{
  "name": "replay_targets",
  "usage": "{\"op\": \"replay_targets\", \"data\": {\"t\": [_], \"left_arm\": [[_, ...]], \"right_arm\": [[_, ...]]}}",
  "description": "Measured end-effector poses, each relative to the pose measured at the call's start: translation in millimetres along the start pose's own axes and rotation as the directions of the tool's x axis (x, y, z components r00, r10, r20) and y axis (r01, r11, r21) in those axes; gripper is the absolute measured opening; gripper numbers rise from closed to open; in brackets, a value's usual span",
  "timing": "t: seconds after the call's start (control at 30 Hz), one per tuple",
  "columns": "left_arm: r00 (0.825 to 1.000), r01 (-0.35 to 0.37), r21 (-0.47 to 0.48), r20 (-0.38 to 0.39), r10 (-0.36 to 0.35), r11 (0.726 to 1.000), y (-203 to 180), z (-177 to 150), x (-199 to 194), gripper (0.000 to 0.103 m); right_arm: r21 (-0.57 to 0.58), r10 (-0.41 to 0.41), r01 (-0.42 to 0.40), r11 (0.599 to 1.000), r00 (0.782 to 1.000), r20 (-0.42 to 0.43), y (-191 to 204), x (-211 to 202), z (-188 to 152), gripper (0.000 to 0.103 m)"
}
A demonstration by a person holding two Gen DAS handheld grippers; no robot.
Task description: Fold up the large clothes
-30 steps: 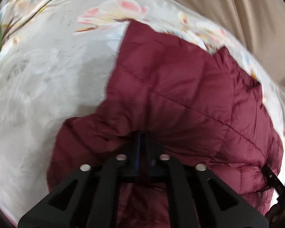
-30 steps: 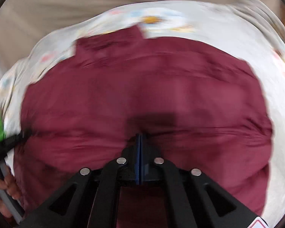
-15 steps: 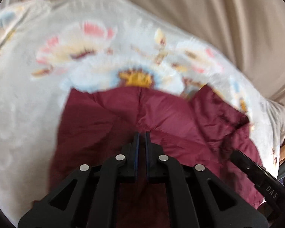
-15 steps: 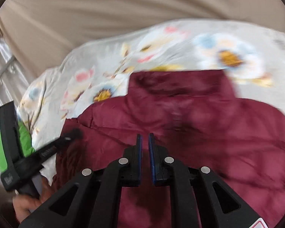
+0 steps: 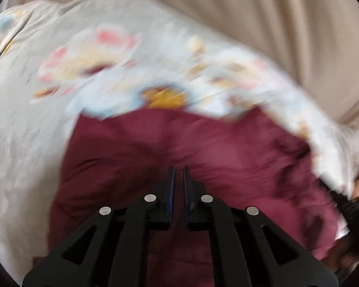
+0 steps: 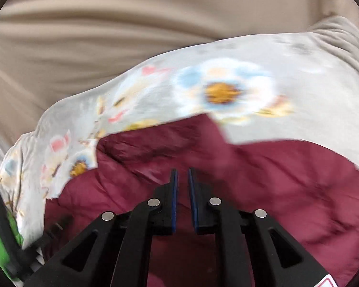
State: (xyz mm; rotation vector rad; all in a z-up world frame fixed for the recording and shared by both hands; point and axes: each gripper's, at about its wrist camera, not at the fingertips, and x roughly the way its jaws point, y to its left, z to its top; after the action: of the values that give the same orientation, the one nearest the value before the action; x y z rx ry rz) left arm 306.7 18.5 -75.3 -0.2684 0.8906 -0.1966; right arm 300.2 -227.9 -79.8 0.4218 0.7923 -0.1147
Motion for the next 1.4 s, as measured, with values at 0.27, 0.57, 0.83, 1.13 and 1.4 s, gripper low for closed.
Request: {"op": "replay_targets", "data": {"t": [0.27,0.57,0.83,1.13,1.4], "left_arm": [[0.980,0.180,0.212,-0.122,-0.157,0.960,-133,-22,43,0.024],[0.991,0.083,0.014,-0.110,-0.081,0.996,-105,-25,69,0.003],[0.998,0.017,0.034,0.056,-0.019,0.999,-50,-38,-38,0.035],[0.979,-0.198,-0.008,-0.044,0.198,0.980,58,-110,-112,0.037],[0.975,-0.211,-0.034,-0.076,0.208,0.977,70,-133,-143,0.037]], "right_arm": [[0.000,-0.009,0.009,1.000,0.991,-0.132,-39,28,-7,0.000],[0.046,-0.205,0.203,0.978,0.979,0.025,-99,-51,-24,0.002],[0.081,-0.107,0.108,0.991,0.994,-0.011,-113,-139,-81,0.007],[0.084,-0.170,0.179,0.980,0.979,-0.112,-142,-212,-160,0.024],[0.141,-0.107,0.125,0.982,0.986,-0.125,-127,-213,-154,0.026]]}}
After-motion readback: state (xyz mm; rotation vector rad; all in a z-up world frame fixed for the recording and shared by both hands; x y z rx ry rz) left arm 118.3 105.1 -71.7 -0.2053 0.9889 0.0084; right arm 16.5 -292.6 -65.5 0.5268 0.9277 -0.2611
